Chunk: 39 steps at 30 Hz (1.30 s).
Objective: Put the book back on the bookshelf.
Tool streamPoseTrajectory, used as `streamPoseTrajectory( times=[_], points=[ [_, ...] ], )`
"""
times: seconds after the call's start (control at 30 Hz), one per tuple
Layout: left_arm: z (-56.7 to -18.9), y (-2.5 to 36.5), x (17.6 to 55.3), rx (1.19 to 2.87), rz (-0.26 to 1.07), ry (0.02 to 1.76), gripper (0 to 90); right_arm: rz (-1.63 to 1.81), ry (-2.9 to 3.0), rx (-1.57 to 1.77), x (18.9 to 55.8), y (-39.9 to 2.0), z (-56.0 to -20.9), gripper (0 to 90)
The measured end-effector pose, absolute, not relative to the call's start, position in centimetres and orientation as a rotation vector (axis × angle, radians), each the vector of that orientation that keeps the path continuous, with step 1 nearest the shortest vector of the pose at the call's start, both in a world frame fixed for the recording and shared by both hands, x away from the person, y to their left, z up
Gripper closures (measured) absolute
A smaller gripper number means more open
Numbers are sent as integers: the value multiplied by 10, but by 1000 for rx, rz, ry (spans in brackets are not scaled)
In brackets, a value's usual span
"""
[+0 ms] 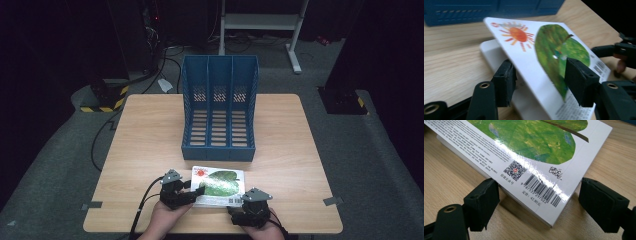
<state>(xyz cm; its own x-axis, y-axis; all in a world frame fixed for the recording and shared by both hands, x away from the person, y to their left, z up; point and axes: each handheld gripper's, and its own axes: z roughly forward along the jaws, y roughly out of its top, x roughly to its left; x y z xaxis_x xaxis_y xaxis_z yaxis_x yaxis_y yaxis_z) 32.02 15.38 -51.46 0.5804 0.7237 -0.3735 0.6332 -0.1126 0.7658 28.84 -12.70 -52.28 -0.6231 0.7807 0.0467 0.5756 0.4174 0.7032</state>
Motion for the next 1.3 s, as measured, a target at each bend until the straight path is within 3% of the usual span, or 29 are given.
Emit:
streamPoseTrajectory(
  times=[0.2, 0.73, 1.3],
  points=[
    [-513, 152, 320, 1826, 104, 1060, 463, 1020, 2403, 1165, 289, -129, -522, 172],
    [-509, 158, 316, 1888, 174, 916, 626, 1192, 2334, 1247, 299, -152, -509, 332],
    [-503, 158, 307, 1898, 266, 768, 647, 1339, 2306, 1387, 325, -170, -514, 302]
  ],
)
